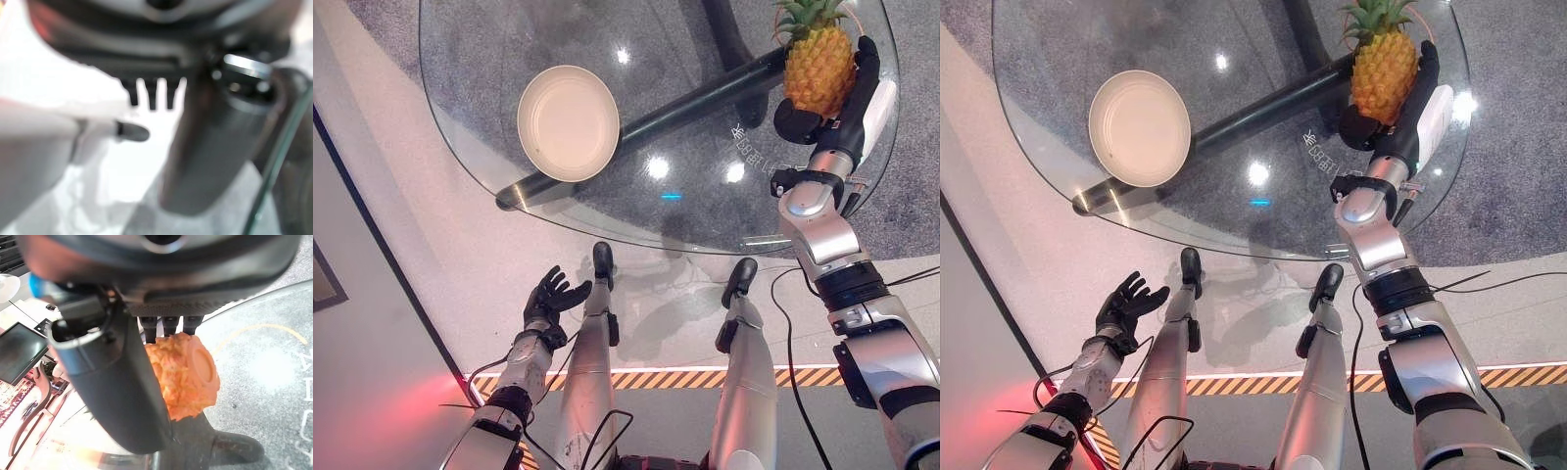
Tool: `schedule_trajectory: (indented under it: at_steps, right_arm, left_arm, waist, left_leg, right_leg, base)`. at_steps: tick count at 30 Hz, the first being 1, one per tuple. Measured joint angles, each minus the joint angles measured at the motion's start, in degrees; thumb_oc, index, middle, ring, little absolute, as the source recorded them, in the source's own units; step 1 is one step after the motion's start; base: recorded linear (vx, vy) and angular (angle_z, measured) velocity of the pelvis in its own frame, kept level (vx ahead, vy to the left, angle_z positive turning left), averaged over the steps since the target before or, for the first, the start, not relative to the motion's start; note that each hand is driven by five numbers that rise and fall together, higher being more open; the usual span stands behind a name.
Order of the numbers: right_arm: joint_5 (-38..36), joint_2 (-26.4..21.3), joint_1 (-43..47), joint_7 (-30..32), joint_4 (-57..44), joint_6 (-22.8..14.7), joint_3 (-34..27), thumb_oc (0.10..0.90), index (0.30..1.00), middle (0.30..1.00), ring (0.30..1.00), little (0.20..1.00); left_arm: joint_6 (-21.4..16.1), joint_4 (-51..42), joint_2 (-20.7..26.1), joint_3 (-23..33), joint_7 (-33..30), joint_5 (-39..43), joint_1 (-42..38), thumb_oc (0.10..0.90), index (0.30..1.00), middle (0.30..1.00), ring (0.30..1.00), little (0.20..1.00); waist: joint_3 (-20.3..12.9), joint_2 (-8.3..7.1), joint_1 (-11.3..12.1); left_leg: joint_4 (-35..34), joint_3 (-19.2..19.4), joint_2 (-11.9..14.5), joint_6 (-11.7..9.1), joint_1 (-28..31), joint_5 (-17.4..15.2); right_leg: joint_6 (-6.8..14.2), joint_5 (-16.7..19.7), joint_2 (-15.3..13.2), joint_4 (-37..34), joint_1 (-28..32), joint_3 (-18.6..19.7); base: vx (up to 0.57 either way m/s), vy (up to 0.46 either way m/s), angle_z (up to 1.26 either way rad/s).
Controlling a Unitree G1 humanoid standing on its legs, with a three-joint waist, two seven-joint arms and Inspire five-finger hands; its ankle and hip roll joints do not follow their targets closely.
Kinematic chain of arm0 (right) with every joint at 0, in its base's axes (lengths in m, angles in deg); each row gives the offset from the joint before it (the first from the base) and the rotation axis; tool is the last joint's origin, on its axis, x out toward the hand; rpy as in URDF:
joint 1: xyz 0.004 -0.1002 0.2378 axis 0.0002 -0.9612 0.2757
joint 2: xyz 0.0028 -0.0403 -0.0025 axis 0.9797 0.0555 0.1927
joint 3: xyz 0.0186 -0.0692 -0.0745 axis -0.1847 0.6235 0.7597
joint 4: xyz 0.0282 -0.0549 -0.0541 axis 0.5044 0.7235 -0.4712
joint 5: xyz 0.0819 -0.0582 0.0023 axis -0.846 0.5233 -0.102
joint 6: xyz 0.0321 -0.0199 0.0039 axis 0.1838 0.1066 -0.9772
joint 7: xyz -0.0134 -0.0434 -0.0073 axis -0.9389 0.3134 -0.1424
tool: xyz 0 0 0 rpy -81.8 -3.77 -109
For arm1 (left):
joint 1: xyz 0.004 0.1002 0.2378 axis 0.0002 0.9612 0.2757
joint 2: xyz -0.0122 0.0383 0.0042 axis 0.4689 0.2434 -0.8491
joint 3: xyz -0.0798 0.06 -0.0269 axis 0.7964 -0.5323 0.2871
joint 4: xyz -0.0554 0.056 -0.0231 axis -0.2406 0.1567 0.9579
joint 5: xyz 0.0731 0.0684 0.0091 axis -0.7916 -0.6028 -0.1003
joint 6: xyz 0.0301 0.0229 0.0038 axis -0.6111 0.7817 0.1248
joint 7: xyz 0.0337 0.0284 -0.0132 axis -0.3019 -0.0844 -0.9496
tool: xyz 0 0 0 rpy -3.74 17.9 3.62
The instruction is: Pick up the fruit to the plate
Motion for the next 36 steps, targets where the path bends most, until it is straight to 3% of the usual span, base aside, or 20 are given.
schedule_trajectory:
  at_steps: [1,2,36]
  right_arm:
    - [0.0,0.0,0.1,0.2,0.0,0.2,0.0,0.284,0.458,0.458,0.458,0.384]
    - [0.0,0.0,0.1,0.5,0.0,0.2,0.0,0.100,0.300,0.300,0.300,0.200]
    - [-1.5,-0.5,1.3,2.1,0.1,1.6,0.3,0.100,0.300,0.300,0.300,0.200]
  left_arm:
    - [0.0,0.0,0.0,-0.1,0.0,0.0,0.0,0.800,0.900,0.900,0.900,0.900]
    - [0.0,0.0,0.0,-0.1,0.0,0.0,0.0,0.800,0.900,0.900,0.900,0.900]
    - [0.0,-0.2,0.0,0.0,0.0,0.2,0.0,0.800,0.900,0.900,0.900,0.900]
  waist:
    - [0.0,0.00,0.0]
    - [0.0,0.00,0.0]
    - [0.0,0.05,-0.1]
  left_leg:
    - [0.0,0.0,0.0,0.0,0.0,0.0]
    - [0.0,0.0,0.0,0.0,0.0,0.0]
    - [0.0,0.0,-0.1,0.0,0.6,0.1]
  right_leg:
    - [0.0,0.0,0.0,0.0,0.0,0.0]
    - [0.0,0.0,0.0,0.0,0.0,0.0]
    - [0.0,0.1,-0.1,0.0,0.6,0.0]
  base:
    - [0.00,0.000,0.00]
    - [0.00,0.000,0.00]
    - [0.00,0.000,0.00]
